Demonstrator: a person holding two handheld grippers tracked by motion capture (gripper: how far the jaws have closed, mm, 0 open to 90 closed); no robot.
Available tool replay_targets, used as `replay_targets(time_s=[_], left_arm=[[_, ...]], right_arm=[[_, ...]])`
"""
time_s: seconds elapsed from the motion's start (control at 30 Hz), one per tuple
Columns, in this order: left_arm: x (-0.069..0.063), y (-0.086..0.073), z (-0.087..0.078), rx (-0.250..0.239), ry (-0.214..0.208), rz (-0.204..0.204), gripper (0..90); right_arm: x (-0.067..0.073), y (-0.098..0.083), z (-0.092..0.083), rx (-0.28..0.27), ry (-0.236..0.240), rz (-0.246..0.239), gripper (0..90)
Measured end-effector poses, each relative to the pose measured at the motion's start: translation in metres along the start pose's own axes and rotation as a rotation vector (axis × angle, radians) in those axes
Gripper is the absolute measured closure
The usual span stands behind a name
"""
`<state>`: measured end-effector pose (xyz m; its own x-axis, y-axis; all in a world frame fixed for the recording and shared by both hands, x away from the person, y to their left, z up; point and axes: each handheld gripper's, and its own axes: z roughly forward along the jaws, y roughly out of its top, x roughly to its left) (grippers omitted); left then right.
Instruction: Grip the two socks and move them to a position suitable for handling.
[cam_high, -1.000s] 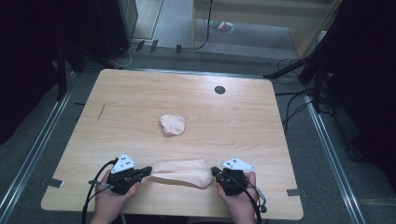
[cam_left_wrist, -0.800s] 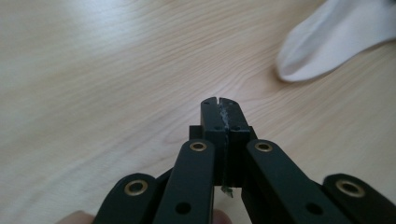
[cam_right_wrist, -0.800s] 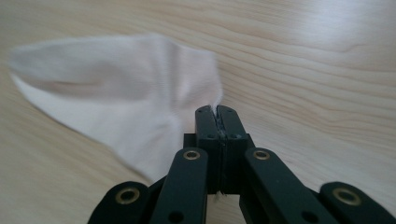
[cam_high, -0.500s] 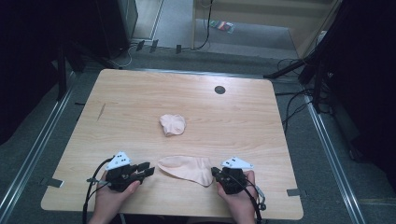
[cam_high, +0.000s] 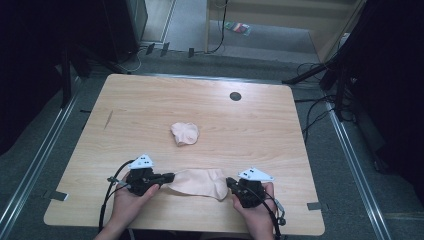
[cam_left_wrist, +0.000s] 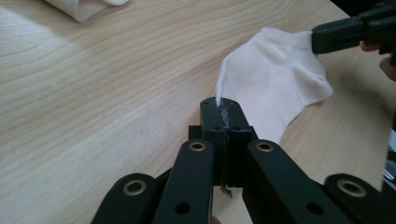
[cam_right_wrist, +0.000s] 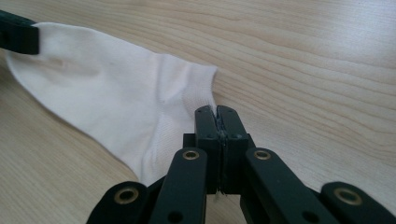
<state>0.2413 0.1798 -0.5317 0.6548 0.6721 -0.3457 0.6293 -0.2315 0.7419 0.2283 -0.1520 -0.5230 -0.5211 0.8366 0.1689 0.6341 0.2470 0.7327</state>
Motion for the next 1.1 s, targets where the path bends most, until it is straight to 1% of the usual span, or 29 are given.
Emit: replay_targets(time_s=[0.03, 0.07, 0.1, 0.17, 0.23, 0.27, 0.3, 0.33, 0.37, 0.4, 0.43, 0.47, 0.5, 0.53, 0.57, 0.6, 0.63, 0.67, 0.7, 0.73, 0.77, 0.8, 0.83, 0.87, 0.9, 0.93, 0.97, 1.03, 1.1], left_arm=[[-0.001, -0.001, -0.005, 0.001, 0.004, 0.000, 90.0], [-0.002, -0.004, -0.015, 0.006, 0.002, -0.002, 90.0], [-0.002, -0.004, -0.015, 0.006, 0.002, -0.002, 90.0], [-0.003, -0.009, -0.024, 0.029, 0.013, 0.002, 90.0], [-0.003, -0.017, -0.032, 0.044, 0.035, 0.005, 90.0], [0.000, -0.025, -0.035, 0.065, 0.039, -0.007, 90.0], [0.000, -0.025, -0.035, 0.065, 0.039, -0.007, 90.0], [0.001, -0.029, -0.035, 0.063, 0.021, -0.026, 90.0], [0.003, -0.033, -0.030, 0.053, -0.033, -0.036, 90.0], [0.002, -0.034, -0.027, 0.047, -0.038, -0.045, 89.7], [0.002, -0.034, -0.027, 0.047, -0.038, -0.045, 79.5], [0.003, -0.033, -0.024, 0.034, -0.038, -0.052, 79.5], [0.003, -0.032, -0.022, 0.013, -0.025, -0.057, 64.6], [0.003, -0.031, -0.024, -0.013, -0.014, -0.058, 56.9], [0.003, -0.030, -0.026, -0.049, -0.007, -0.052, 58.6], [-0.001, -0.026, -0.034, -0.119, 0.008, -0.029, 64.3], [-0.001, -0.026, -0.034, -0.119, 0.008, -0.029, 70.2], [-0.007, -0.021, -0.039, -0.161, -0.022, 0.014, 75.1], [-0.007, -0.021, -0.039, -0.161, -0.022, 0.014, 79.9], [-0.012, -0.017, -0.038, -0.153, -0.047, 0.043, 79.9], [-0.015, -0.016, -0.036, -0.139, -0.052, 0.059, 83.3], [-0.021, -0.015, -0.027, -0.085, -0.040, 0.082, 86.3], [-0.021, -0.015, -0.027, -0.085, -0.040, 0.082, 86.8], [-0.022, -0.019, -0.015, -0.040, 0.009, 0.080, 86.8], [-0.022, -0.019, -0.015, -0.040, 0.009, 0.080, 86.8], [-0.019, -0.022, -0.011, -0.012, 0.025, 0.068, 87.0], [-0.017, -0.024, -0.006, 0.016, 0.036, 0.066, 87.0], [-0.014, -0.029, 0.000, 0.072, 0.083, 0.085, 86.6], [-0.012, -0.032, -0.001, 0.078, 0.083, 0.095, 85.7]], right_arm=[[0.000, 0.000, 0.000, 0.000, 0.000, 0.000, 90.0], [0.000, 0.000, -0.003, 0.002, -0.003, -0.004, 90.0], [0.000, 0.000, -0.003, 0.002, -0.003, -0.004, 90.0], [0.000, 0.000, -0.007, 0.011, -0.006, -0.007, 90.0], [0.001, 0.000, -0.009, 0.014, -0.007, -0.007, 90.0], [0.003, 0.000, -0.009, 0.033, 0.000, -0.017, 90.0], [0.003, 0.000, -0.009, 0.033, 0.000, -0.017, 90.0], [0.005, -0.001, -0.008, 0.041, 0.002, -0.023, 90.0], [0.007, -0.002, -0.002, 0.043, 0.004, -0.030, 90.0], [0.008, -0.002, 0.001, 0.046, 0.015, -0.035, 89.5], [0.008, -0.002, 0.001, 0.046, 0.015, -0.035, 89.5], [0.008, -0.003, 0.005, 0.045, 0.040, -0.038, 86.7], [0.007, -0.004, 0.008, 0.042, 0.060, -0.033, 73.8], [0.007, -0.006, 0.010, 0.022, 0.050, -0.030, 63.6], [0.007, -0.006, 0.010, 0.015, 0.031, -0.023, 64.8], [0.008, -0.005, 0.005, -0.033, 0.027, -0.009, 70.3], [0.008, -0.005, 0.005, -0.033, 0.027, -0.009, 70.3], [0.014, -0.002, -0.002, -0.087, 0.066, 0.017, 77.5], [0.014, -0.002, -0.002, -0.087, 0.066, 0.017, 77.5], [0.018, -0.001, -0.003, -0.098, 0.087, 0.008, 79.7], [0.026, -0.002, -0.001, -0.091, 0.090, -0.021, 82.4], [0.033, -0.003, 0.006, -0.053, 0.079, -0.049, 84.1], [0.035, -0.005, 0.011, -0.033, 0.080, -0.050, 84.5], [0.034, -0.007, 0.015, -0.014, 0.081, -0.041, 85.0], [0.034, -0.007, 0.015, -0.014, 0.081, -0.041, 85.0], [0.032, -0.011, 0.022, 0.019, 0.071, -0.028, 86.3], [0.032, -0.011, 0.022, 0.019, 0.071, -0.028, 86.3], [0.031, -0.013, 0.025, 0.047, 0.059, -0.026, 87.9], [0.029, -0.015, 0.025, 0.045, 0.056, -0.025, 90.0]])
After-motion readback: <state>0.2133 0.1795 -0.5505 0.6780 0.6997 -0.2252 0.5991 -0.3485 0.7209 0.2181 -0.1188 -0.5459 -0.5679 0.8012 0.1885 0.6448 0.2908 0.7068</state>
